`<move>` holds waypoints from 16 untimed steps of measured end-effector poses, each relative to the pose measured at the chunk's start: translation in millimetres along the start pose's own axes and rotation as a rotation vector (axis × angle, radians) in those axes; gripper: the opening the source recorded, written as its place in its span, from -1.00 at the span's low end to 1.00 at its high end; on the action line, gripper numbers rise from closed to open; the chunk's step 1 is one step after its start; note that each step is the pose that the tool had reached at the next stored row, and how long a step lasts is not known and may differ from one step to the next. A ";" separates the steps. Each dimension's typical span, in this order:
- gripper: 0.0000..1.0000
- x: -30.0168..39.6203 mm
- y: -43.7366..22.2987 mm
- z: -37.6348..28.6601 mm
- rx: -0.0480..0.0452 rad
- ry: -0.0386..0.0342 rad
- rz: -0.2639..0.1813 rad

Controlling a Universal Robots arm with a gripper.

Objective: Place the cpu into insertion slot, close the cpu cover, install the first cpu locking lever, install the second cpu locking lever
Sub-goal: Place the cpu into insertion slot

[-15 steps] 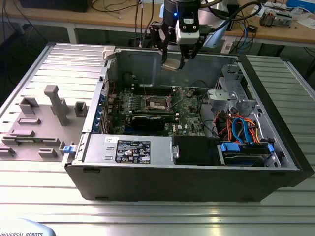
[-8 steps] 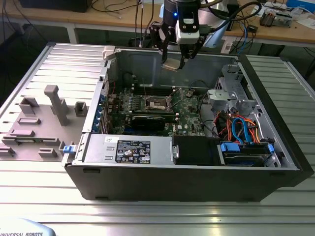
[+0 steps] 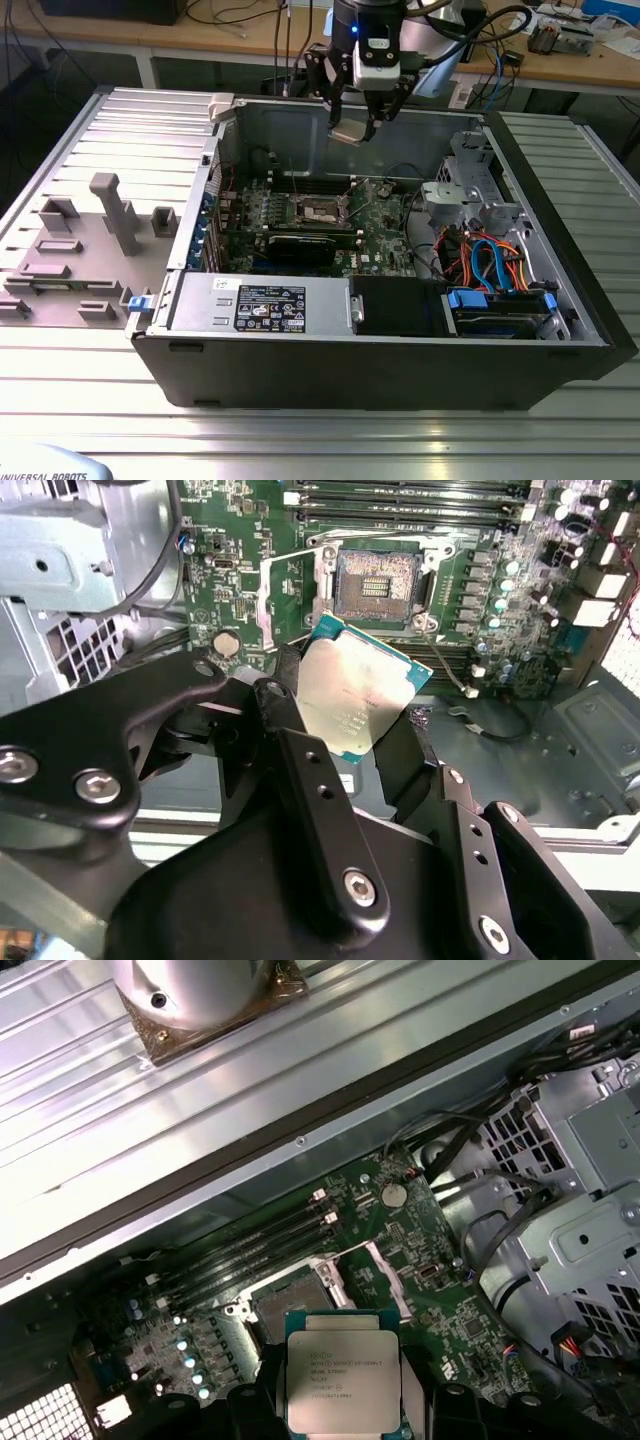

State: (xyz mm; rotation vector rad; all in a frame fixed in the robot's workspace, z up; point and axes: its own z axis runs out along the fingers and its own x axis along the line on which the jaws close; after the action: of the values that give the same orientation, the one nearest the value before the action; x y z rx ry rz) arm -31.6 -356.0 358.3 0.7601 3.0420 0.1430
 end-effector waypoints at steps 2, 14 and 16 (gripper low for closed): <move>0.08 0.4 -0.3 1.0 -0.0006 -0.0029 0.032; 0.08 3.6 -2.0 1.3 -0.0010 -0.0035 0.039; 0.08 8.6 -4.7 1.3 -0.0008 -0.0037 0.041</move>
State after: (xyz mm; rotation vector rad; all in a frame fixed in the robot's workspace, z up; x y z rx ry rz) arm -41.3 -356.0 356.7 0.8220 3.0238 0.1428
